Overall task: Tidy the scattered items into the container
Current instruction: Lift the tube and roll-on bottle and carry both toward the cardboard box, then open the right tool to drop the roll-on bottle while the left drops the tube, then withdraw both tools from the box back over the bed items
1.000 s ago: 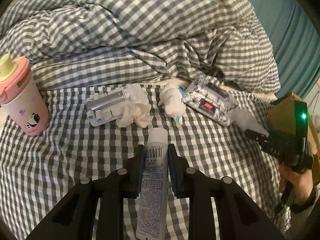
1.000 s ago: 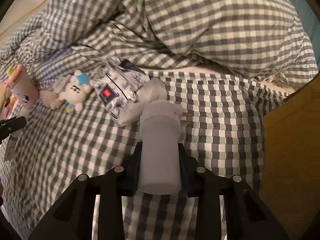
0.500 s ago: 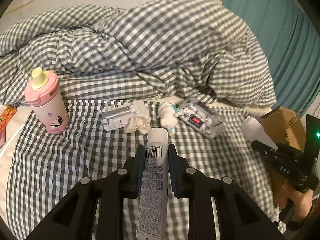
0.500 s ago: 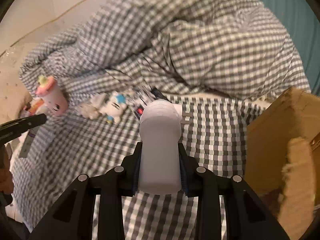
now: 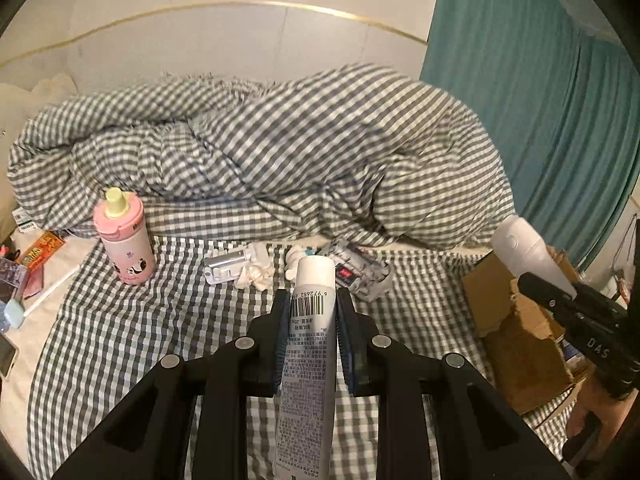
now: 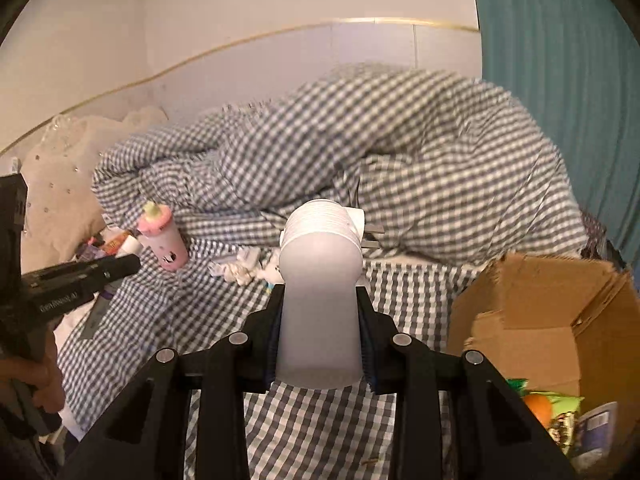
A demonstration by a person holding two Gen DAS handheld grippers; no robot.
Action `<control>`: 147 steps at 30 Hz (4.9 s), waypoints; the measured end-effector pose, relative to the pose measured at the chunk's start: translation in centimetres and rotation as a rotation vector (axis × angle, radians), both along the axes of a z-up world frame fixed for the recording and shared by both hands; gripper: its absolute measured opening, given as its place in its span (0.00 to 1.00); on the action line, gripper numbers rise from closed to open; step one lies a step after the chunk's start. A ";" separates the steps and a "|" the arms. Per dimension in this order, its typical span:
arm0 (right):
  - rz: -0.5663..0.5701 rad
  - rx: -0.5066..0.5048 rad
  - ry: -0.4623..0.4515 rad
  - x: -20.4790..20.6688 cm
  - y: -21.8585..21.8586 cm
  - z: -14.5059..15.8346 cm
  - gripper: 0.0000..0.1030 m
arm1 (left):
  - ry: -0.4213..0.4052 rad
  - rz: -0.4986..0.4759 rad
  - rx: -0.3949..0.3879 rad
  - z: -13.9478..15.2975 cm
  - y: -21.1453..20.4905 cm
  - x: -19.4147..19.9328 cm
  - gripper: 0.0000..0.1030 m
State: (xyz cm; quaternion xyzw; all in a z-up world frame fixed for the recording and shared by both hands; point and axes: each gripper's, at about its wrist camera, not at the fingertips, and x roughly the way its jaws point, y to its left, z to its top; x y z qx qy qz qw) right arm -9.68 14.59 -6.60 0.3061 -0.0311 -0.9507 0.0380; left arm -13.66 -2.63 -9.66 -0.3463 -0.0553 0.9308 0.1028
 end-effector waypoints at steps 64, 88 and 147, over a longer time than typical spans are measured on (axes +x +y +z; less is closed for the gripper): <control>-0.342 0.083 -0.121 12.6 24.8 -2.4 0.36 | 0.182 -0.417 -0.034 4.7 34.7 4.6 0.21; -0.482 0.041 0.048 14.2 27.9 -1.6 0.92 | -0.255 -0.596 -0.175 -5.8 41.6 0.1 0.28; -0.051 0.157 0.125 2.9 -0.6 5.0 1.00 | 0.139 0.150 -0.147 5.0 -0.5 2.4 1.00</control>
